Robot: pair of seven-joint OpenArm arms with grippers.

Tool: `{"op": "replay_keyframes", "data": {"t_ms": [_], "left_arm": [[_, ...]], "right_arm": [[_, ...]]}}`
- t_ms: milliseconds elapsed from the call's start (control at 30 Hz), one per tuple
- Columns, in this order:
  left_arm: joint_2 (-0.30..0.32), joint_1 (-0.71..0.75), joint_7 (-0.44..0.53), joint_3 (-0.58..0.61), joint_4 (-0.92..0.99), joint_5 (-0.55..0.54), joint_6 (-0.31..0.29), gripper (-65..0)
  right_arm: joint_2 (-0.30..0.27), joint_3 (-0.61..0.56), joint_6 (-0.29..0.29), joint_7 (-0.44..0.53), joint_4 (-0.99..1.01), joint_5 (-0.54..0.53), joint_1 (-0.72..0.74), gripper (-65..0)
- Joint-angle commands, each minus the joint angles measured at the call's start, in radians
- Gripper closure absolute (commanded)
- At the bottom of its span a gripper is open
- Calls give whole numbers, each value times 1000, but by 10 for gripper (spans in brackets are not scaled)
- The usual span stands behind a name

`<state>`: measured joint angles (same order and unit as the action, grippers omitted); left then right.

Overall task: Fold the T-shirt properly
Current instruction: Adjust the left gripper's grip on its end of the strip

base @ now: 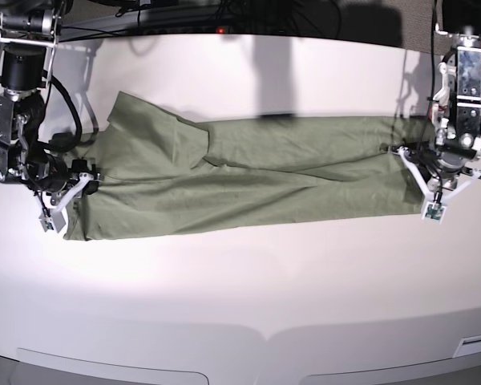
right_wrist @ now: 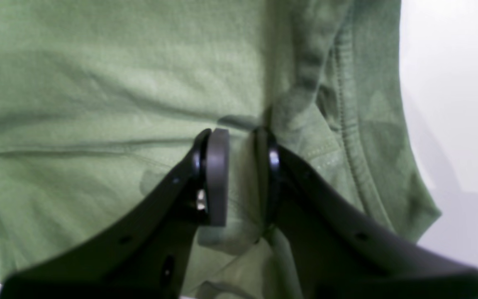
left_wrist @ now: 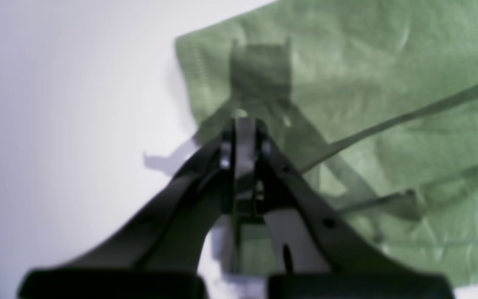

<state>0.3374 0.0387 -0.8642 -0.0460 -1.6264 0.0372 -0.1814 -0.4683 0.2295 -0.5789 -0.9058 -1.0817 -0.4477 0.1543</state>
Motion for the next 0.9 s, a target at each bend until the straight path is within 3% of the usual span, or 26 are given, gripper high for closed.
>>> {"op": "replay_keyframes", "data": {"t_ms": [0,200,467,867], "left_arm": [[15,0,-3,-6,-33,8,14,0],[27,98,-6,-6,-59,10,80,0],[26,130,-39,-6,-59,93,150,0],[26,179,-118,-6,-58,94,204,0]], "right_arm": [[-11,1,18,-59,3,43,-5,-136],[-11,2,18,-58,3,43,-5,-137],[-11,2,18,-55,3,43,-5,-136],[-11,2,18,-52,3,43,-5,-137]]}}
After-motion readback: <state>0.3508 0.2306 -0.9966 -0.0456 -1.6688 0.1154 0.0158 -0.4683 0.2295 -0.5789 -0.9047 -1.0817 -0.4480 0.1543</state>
